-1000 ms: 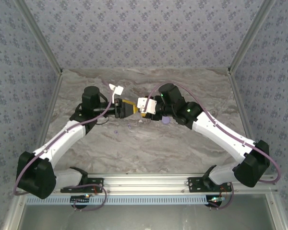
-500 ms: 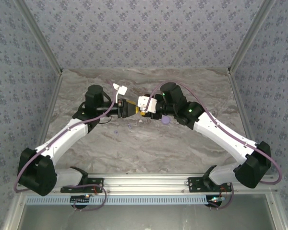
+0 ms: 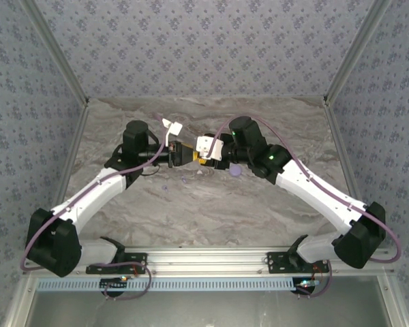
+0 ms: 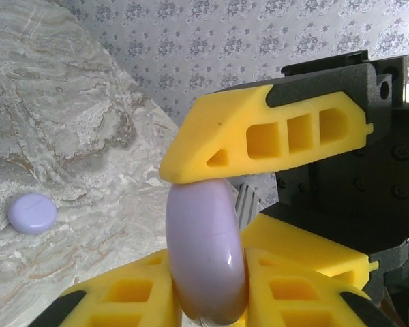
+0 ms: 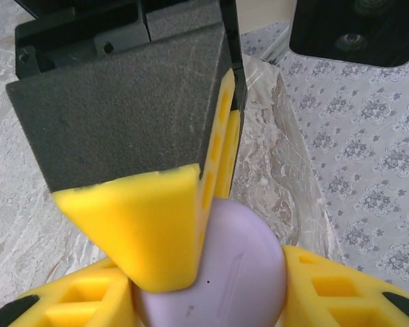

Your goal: Insert the wireless bluetooth earbuds into the charging case

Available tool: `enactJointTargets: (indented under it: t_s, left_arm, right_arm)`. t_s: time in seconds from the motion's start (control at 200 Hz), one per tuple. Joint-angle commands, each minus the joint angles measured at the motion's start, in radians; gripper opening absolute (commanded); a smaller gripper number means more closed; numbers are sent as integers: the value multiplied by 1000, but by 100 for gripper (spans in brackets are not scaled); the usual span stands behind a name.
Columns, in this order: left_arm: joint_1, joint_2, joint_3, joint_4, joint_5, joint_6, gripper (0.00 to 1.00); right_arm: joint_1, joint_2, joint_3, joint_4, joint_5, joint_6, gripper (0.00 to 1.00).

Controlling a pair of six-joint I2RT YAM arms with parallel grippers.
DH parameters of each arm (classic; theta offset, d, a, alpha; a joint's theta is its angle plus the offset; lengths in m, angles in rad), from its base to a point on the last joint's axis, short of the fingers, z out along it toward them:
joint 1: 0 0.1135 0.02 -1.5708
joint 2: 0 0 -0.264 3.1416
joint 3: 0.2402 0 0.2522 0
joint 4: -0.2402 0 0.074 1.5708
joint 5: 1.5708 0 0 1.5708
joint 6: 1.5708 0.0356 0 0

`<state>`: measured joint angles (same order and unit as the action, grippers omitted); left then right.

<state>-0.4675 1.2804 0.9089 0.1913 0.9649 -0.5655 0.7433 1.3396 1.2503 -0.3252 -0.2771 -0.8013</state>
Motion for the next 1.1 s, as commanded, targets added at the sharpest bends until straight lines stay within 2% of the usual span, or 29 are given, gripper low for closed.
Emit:
enactJointTargets:
  t_s: [0.0, 0.125, 0.285, 0.45, 0.605, 0.765, 1.094]
  left_arm:
    - [-9, -5, 41, 25, 16, 25, 20]
    - [-10, -26, 34, 15, -21, 50, 17]
    - [-17, -86, -8, 54, -139, 101, 10]
    - [-74, -164, -86, 171, -283, 210, 7]
    - [-128, -215, -159, 286, -390, 305, 6]
    - [-141, -238, -185, 330, -416, 325, 3]
    - [-157, -237, -178, 308, -418, 344, 2]
  right_arm:
    - [-13, -32, 35, 16, -21, 43, 53]
    - [-38, -76, 12, 44, -26, 100, 69]
    - [-102, -193, -135, 217, -76, 248, 100]
    - [-196, -252, -194, 317, -226, 504, 100]
    - [-222, -247, -199, 363, -298, 709, 100]
    - [-222, -245, -187, 338, -255, 735, 100]
    - [-186, -164, -151, 345, -272, 735, 100]
